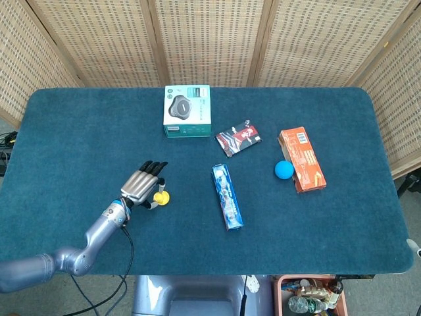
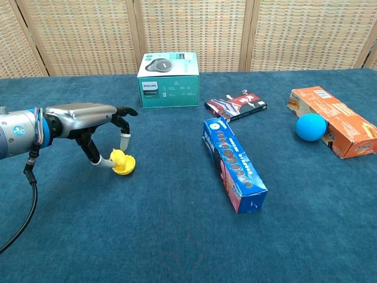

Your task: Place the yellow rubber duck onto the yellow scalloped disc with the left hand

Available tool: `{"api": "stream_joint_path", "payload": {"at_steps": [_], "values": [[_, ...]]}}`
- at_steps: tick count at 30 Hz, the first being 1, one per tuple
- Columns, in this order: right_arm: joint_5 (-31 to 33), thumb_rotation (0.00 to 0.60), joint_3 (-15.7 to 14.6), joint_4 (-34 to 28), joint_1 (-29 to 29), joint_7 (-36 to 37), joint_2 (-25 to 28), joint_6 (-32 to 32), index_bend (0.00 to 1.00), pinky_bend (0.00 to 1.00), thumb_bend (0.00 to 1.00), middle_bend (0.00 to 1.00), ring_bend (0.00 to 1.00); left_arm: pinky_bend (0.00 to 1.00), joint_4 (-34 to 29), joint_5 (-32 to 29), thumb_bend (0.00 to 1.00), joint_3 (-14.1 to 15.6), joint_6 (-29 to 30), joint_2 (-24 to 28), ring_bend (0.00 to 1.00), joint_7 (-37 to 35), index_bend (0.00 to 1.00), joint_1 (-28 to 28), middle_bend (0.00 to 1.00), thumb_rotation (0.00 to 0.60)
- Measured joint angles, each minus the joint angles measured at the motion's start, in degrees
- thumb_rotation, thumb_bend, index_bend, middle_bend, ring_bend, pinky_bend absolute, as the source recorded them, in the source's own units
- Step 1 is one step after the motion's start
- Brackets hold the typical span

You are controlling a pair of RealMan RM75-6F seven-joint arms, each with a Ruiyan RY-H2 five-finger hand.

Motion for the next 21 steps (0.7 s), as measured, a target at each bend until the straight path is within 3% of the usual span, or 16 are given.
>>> {"api": "stream_joint_path", "payload": {"at_steps": [2,5,11,21], "values": [[-0.01,0.6,0.01,-0.01,-0.01,0.06,0.01,0.01,0.0,0.0,0.0,0.0,0.0,0.0,-0.09,-0.1,0.1,0.05,-0.13,0.17,0.0,-0.53,0.11,-0.09,0.0,0.6],[-0.11,0.6,0.01,-0.06,-0.04,0.09,0.04,0.11,0.0,0.0,0.0,0.0,0.0,0.0,-0.76,-0.1,0.01,0.08,-0.21,0.82,0.0,-1.21,0.0,-0.11,0.0,0.6],[-1.15,0.6,-0.22,-0.39,-0.3,0.7,0.27,0.75,0.0,0.0,0.0,0.0,0.0,0.0,-5.56,1.83,0.0,-0.29,3.07,4.84,0.0,-3.3,0.0,1.5,0.0,0.6],[-2.33,0.6,-0.66,0.55,-0.13,2.46,0.31,0.26,0.0,0.0,0.0,0.0,0.0,0.0,-21.77,10.12,0.0,2.92,26.34,19.72,0.0,-3.58,0.0,15.47,0.0,0.6]]}}
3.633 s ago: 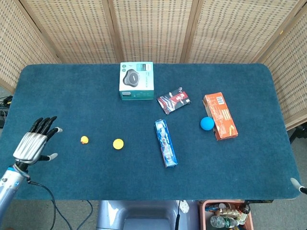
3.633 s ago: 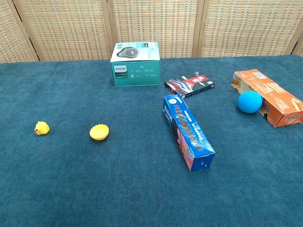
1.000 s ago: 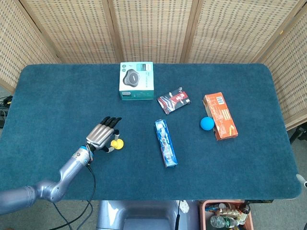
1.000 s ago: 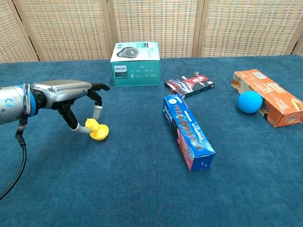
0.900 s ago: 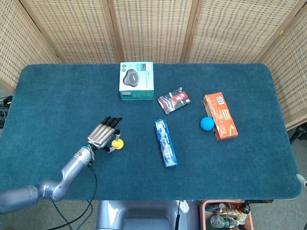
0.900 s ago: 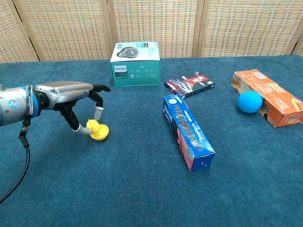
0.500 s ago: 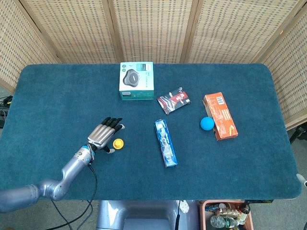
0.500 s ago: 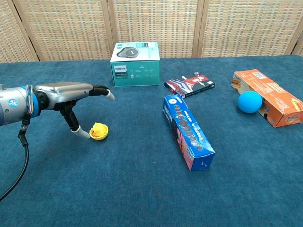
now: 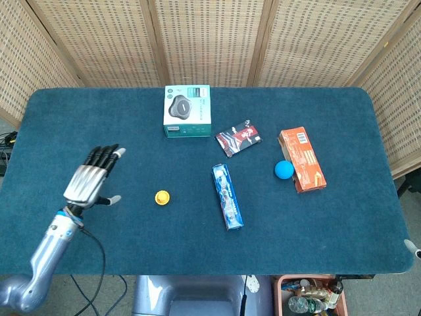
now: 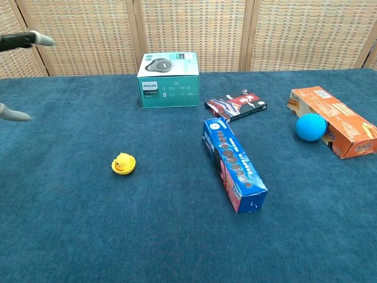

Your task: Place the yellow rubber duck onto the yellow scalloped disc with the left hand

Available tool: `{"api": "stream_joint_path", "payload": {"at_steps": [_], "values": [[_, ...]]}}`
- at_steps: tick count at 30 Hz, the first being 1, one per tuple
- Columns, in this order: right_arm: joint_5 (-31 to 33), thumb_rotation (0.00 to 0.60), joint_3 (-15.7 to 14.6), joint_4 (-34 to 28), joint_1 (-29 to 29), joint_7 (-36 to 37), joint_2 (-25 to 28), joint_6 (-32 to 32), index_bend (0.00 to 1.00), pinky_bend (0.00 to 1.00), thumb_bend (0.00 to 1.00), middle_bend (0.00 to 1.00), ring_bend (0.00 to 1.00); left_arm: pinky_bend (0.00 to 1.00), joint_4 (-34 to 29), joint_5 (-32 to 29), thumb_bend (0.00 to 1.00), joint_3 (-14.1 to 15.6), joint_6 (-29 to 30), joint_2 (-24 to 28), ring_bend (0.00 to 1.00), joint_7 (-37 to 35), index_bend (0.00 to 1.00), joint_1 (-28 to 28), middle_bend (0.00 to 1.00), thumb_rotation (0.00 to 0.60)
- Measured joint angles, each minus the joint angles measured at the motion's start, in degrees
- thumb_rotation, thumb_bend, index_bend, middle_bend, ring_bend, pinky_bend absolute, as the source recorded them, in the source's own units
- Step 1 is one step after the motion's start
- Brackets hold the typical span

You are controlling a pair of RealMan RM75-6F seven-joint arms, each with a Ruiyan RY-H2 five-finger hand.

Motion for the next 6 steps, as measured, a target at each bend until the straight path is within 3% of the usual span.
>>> {"api": "stream_joint_path", "payload": {"at_steps": [6], "values": [[-1.41,0.6,-0.24,1.29,0.03,1.99,-0.32,0.37,0.0,0.0,0.0,0.0,0.0,0.0,-5.51,6.98,0.0,5.31,14.4,5.99,0.0,0.53,0.0,11.42,0.0,0.6]]}}
